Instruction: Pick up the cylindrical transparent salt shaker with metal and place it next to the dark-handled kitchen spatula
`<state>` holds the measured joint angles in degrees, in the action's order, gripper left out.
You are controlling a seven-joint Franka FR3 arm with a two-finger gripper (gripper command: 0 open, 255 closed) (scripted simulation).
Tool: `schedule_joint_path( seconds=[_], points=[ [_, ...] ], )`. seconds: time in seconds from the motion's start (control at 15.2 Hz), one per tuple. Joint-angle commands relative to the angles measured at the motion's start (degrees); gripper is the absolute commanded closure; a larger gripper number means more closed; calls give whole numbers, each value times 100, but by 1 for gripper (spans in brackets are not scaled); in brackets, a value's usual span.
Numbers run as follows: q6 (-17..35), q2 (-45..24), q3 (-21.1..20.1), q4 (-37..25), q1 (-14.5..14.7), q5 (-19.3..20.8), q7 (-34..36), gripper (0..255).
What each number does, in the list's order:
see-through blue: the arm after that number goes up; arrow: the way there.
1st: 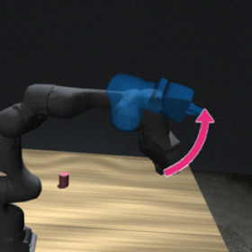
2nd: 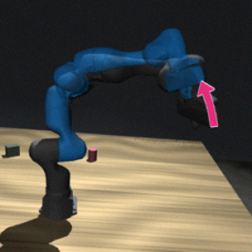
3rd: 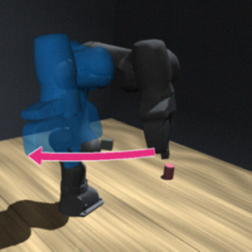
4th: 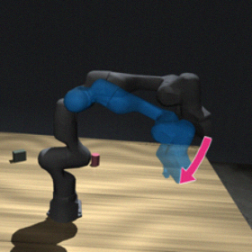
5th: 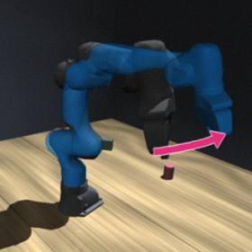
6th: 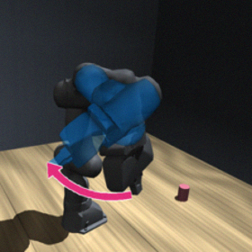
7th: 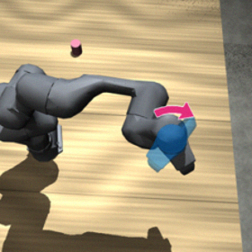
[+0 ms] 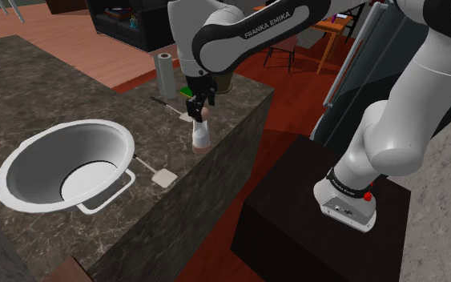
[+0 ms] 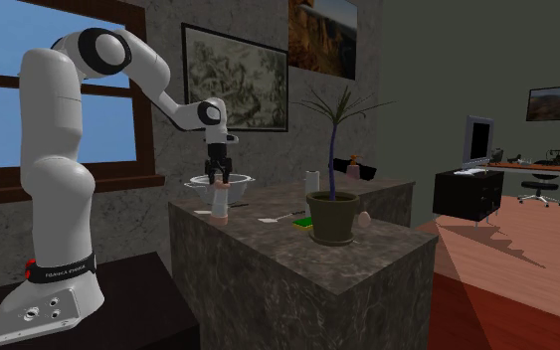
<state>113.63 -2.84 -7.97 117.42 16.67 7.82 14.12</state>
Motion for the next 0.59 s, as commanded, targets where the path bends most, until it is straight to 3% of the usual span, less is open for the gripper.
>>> schedule_joint_path(
  seconds=[0.0, 0.13, 0.4, 0.53],
  points=[
    [0, 0, 0, 0, 0, 0, 0, 0],
    [0, 0, 0, 0, 0, 0, 0, 0],
    [-714, 125, -36, -589, 37, -61, -37, 0],
    [-713, 125, -36, -588, 36, -61, -37, 0]
  ],
)
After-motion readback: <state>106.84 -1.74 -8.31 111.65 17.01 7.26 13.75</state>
